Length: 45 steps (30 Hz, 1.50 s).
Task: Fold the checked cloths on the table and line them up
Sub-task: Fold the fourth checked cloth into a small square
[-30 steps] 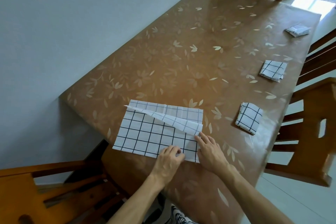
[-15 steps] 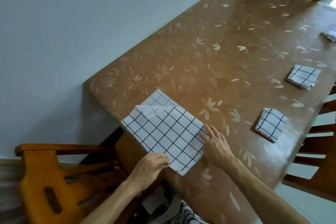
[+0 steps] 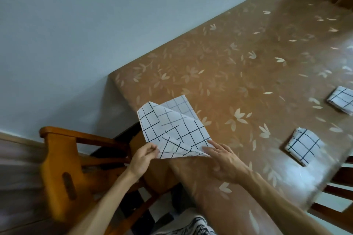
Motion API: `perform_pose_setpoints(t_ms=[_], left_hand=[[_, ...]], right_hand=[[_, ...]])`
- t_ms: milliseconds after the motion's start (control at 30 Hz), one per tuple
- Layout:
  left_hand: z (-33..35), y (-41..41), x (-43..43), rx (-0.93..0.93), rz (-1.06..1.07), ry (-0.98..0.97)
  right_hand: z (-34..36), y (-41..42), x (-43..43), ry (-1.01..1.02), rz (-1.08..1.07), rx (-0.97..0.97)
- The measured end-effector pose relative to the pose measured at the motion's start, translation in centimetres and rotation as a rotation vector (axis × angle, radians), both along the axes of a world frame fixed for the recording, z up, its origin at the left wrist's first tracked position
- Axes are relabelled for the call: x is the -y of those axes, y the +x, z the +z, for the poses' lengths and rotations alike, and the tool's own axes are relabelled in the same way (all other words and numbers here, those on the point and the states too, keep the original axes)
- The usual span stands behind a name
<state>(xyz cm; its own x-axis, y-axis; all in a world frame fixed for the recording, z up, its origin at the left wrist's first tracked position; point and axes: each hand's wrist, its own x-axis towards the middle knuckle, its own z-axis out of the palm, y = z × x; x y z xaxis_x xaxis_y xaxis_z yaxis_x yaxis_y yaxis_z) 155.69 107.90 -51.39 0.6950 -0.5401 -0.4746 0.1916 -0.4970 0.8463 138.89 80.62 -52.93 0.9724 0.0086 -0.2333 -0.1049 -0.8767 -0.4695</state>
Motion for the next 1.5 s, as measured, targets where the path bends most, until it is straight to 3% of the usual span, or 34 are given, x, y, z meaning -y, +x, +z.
perform_pose_setpoints(t_ms=[233, 433, 600, 800, 967, 1133, 1500], left_hand=[[0.6, 1.3, -0.7, -0.203, 0.065, -0.048], [-0.5, 1.2, -0.3, -0.218, 0.04, 0.012], [-1.1, 0.9, -0.4, -0.263, 0.174, 0.05], [-2.0, 1.5, 0.1, -0.282, 0.291, 0.054], [-2.3, 1.5, 0.2, -0.222, 0.236, 0.015], [-2.2, 1.9, 0.4, -0.049, 0.215, 0.084], [-4.2, 3.6, 2.5, 0.291, 0.146, 0.32]], right_hand=[[2.7, 0.2, -0.3, 0.106, 0.016, 0.054], [4.4, -0.2, -1.4, 0.353, -0.042, -0.158], [3.1, -0.1, -2.1, 0.268, -0.009, -0.226], [0.6, 0.3, -1.9, 0.396, -0.485, -0.267], [-0.2, 1.8, -1.8, 0.49, -0.781, -0.22], [-0.4, 2.5, -2.8, 0.57, -0.955, -0.205], [-0.5, 3.1, -3.4, 0.474, -1.033, -0.112]])
